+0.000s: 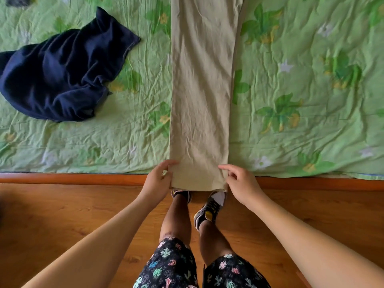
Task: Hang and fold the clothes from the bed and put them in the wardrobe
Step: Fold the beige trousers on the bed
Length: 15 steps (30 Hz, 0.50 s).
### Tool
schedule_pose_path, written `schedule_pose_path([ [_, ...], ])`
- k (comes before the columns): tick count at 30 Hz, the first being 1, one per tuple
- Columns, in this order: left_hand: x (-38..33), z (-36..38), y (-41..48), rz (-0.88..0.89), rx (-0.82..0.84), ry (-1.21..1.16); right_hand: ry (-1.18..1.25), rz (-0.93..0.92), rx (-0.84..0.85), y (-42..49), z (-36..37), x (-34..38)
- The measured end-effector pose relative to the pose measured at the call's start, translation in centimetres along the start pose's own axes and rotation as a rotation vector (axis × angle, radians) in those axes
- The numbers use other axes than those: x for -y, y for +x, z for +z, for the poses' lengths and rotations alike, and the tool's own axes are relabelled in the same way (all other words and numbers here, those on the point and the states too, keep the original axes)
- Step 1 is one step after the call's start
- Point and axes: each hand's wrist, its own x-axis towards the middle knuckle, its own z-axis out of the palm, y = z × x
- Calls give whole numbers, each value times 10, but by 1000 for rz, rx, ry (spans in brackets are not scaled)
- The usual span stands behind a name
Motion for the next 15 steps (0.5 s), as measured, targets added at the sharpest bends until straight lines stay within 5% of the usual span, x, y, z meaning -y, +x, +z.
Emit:
schedule_pose_path([
  [4, -6, -19, 4, 186, 113, 237, -186, -134, 0, 4, -12, 7],
  [9, -26, -43, 26, 562, -31, 557, -420, -522, -301, 14, -30, 21],
  [12, -48, -48, 49, 574, -138, 445, -226, -464, -377, 31, -39, 39],
  [15, -76, -54, 79, 335, -33, 118, 137, -182, -223, 57, -50, 62],
])
